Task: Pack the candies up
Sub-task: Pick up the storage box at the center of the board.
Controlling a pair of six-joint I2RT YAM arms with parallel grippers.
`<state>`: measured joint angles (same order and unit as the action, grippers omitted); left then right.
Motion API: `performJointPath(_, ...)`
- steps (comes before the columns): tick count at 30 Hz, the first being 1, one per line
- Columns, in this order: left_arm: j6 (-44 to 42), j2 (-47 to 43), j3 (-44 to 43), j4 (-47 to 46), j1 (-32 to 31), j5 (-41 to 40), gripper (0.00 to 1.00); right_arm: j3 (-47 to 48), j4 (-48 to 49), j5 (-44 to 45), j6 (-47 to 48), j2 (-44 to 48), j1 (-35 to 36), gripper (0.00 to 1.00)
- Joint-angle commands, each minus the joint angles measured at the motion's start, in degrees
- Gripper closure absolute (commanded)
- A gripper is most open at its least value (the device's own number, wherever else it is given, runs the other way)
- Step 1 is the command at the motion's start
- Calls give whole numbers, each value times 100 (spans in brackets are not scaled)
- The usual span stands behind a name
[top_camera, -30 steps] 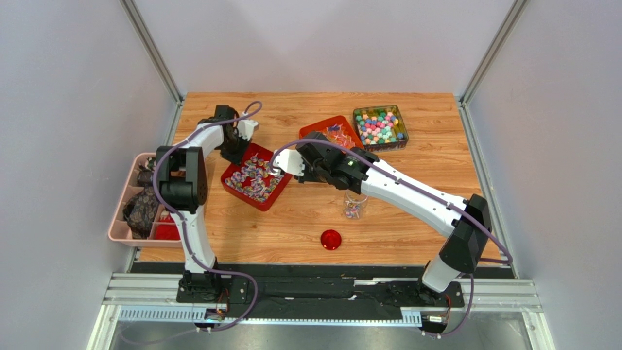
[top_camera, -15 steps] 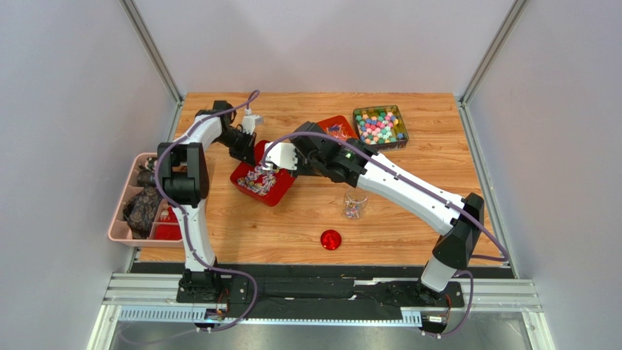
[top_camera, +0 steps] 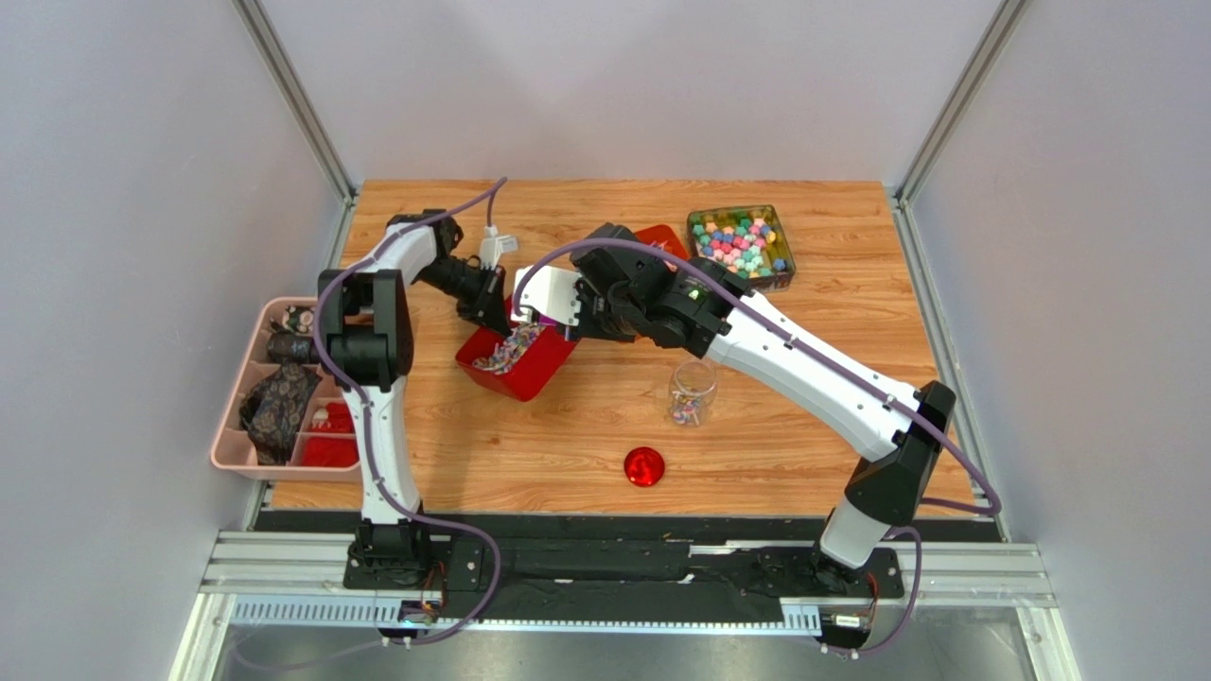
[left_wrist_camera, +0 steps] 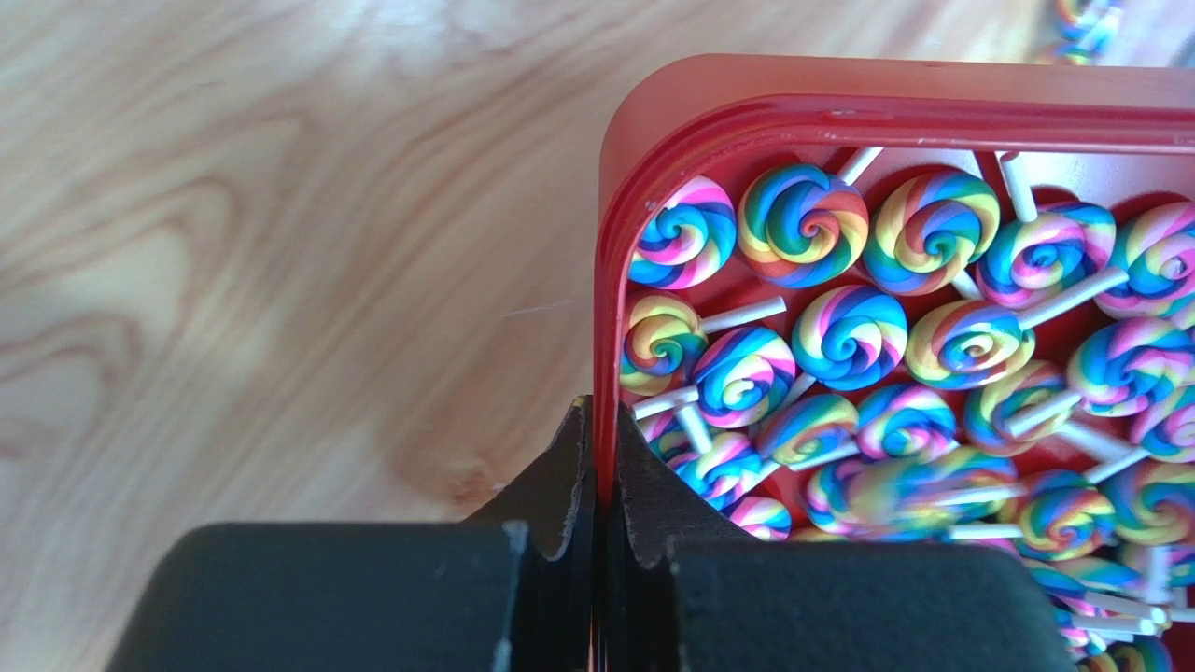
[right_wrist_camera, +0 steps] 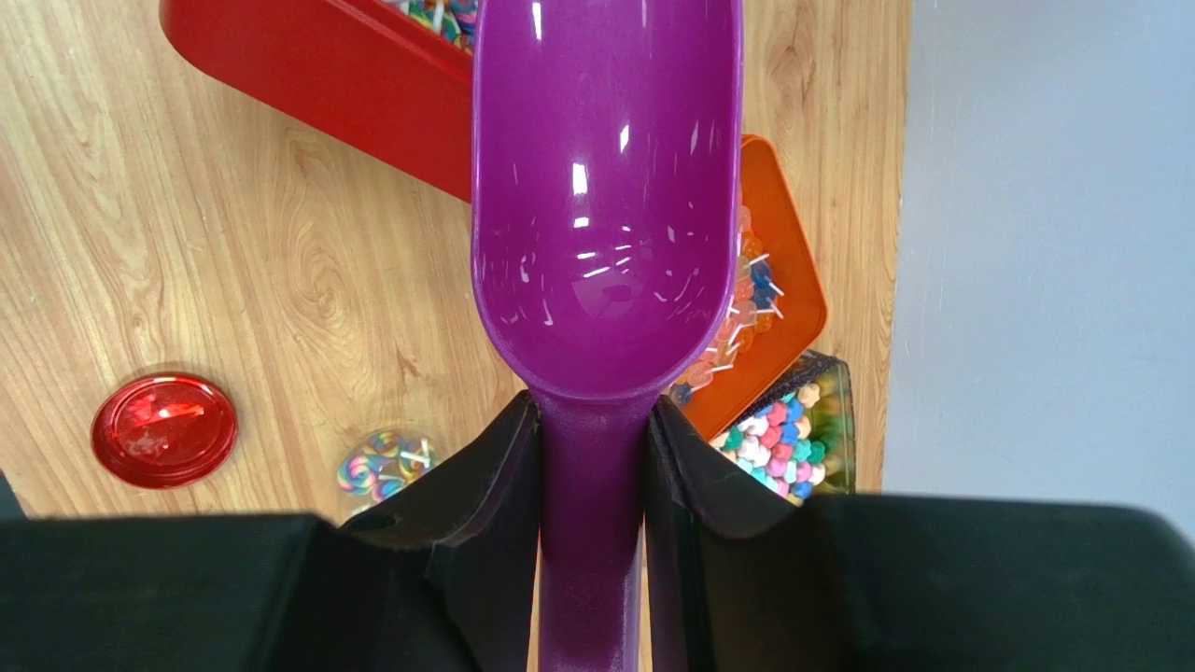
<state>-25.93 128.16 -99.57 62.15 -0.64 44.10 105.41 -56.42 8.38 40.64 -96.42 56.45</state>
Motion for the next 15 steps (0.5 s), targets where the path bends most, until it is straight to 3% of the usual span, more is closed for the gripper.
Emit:
performJointPath(1,-132,-203,-256,597,29,917,100,147,61,-65,-127,229,-2,100)
performJointPath(8,-79,-300,-186,509,29,742,100,130,131,111,-83,159,-2,100)
performJointPath(15,773,-993,543,-791,29,-690,100,112,281,822,31,-96,-2,100)
